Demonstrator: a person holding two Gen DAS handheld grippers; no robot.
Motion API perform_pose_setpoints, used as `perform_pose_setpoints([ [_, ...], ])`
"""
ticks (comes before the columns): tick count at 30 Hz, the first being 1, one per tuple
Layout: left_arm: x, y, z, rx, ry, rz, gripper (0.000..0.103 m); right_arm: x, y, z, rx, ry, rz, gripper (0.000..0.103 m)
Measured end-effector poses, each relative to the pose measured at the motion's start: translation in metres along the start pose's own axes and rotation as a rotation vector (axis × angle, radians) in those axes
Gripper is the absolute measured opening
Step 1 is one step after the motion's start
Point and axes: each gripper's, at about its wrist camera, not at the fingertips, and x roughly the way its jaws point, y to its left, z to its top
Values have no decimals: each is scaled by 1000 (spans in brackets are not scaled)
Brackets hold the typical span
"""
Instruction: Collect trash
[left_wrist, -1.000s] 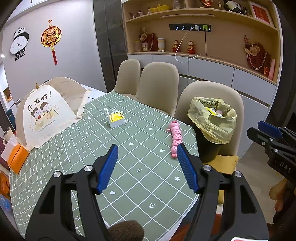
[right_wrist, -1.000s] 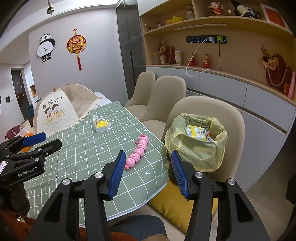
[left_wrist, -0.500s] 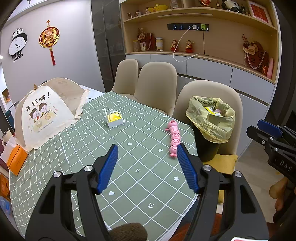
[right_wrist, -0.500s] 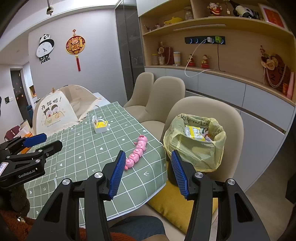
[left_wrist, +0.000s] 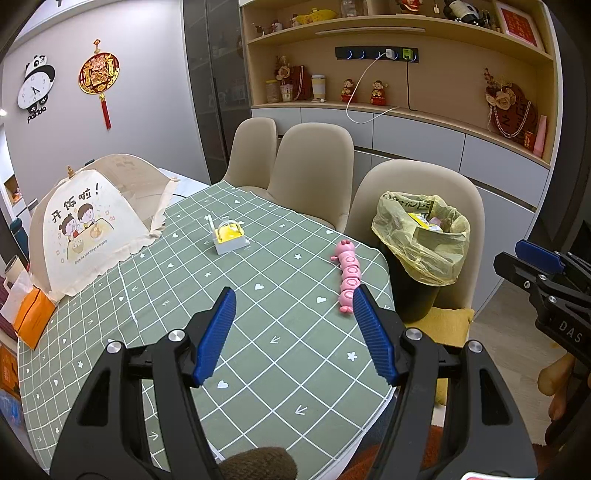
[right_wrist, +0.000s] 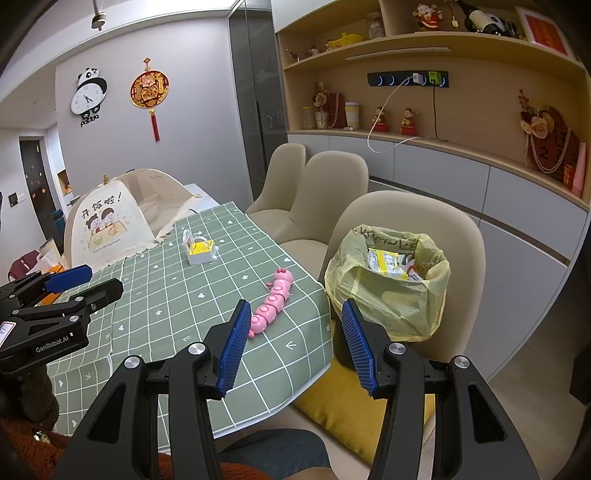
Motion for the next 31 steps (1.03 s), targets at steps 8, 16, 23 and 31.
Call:
perform_pose_setpoints([
  [8, -1, 0, 0, 1, -5, -1, 63, 0, 0, 0, 0, -3, -1, 49],
  [16, -1, 1, 1, 4, -2, -6, 62, 1, 0, -1, -6, 5, -6, 49],
  [23, 7, 6, 1, -12, 19, -11, 62, 10, 2, 0, -19, 32, -6, 49],
  [31, 68, 81, -10, -229, 201, 45, 62, 77, 38, 16, -182, 109, 116, 49],
])
